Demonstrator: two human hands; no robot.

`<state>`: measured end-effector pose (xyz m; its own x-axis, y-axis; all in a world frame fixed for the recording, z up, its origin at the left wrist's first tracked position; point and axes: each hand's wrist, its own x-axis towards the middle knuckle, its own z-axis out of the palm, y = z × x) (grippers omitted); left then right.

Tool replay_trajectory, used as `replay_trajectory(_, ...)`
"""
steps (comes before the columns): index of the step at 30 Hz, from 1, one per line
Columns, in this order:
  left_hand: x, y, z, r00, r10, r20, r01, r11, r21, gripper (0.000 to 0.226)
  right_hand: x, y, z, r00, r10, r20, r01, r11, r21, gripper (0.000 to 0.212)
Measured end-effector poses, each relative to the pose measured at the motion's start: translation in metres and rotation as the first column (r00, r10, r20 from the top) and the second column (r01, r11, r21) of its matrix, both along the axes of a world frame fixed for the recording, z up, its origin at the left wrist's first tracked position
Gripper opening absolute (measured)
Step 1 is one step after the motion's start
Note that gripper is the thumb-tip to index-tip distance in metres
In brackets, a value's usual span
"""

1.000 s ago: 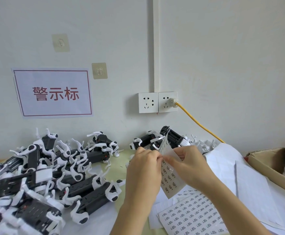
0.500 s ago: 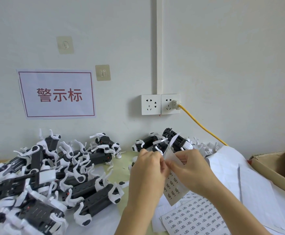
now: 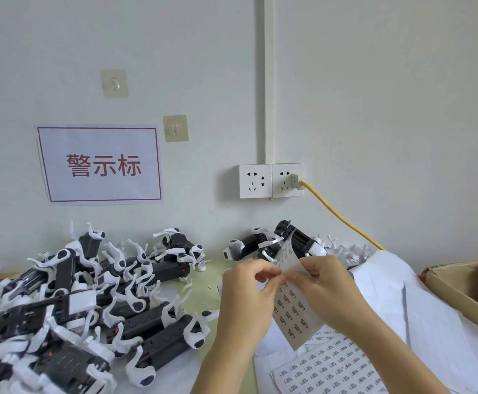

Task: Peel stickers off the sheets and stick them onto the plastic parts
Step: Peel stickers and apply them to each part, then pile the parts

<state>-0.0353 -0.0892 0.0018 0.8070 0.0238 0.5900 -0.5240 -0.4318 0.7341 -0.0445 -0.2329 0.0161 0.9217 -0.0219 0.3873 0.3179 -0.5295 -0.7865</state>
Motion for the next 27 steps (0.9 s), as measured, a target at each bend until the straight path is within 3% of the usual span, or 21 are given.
replay_trajectory(5, 0.000, 0.001, 0.000, 1.000, -0.023, -0.010, 0.023, 0.999, -0.028, 0.009, -0.002, 0.000, 0.001, 1.000, -0.019, -0.017, 0.019, 1.000, -0.022, 0.040)
replay_trajectory(9, 0.000, 0.001, 0.000, 1.000, -0.022, -0.007, 0.022, 1.000, -0.013, 0.011, -0.004, 0.001, 0.004, 0.999, -0.035, -0.019, 0.035, 0.999, -0.033, 0.031)
replay_trajectory(14, 0.000, 0.002, -0.003, 1.000, 0.002, -0.022, -0.001, 0.999, 0.048, 0.012, -0.004, 0.001, 0.005, 0.999, -0.030, -0.024, 0.029, 0.998, -0.063, 0.047)
replay_trajectory(19, -0.002, 0.001, -0.004, 0.998, 0.053, -0.029, -0.050, 0.993, 0.108, 0.014, -0.007, -0.001, 0.007, 0.995, -0.059, -0.076, 0.052, 0.995, -0.087, 0.030)
replay_trajectory(22, -0.001, 0.004, -0.002, 0.992, 0.121, -0.030, -0.120, 0.993, 0.021, 0.014, -0.006, -0.007, 0.010, 0.990, -0.099, -0.105, 0.092, 0.993, -0.073, 0.019)
replay_trajectory(27, 0.000, 0.006, 0.002, 0.983, 0.158, -0.090, -0.173, 0.965, -0.195, 0.015, 0.001, -0.029, 0.006, 0.949, -0.198, -0.244, 0.188, 0.980, -0.062, 0.021)
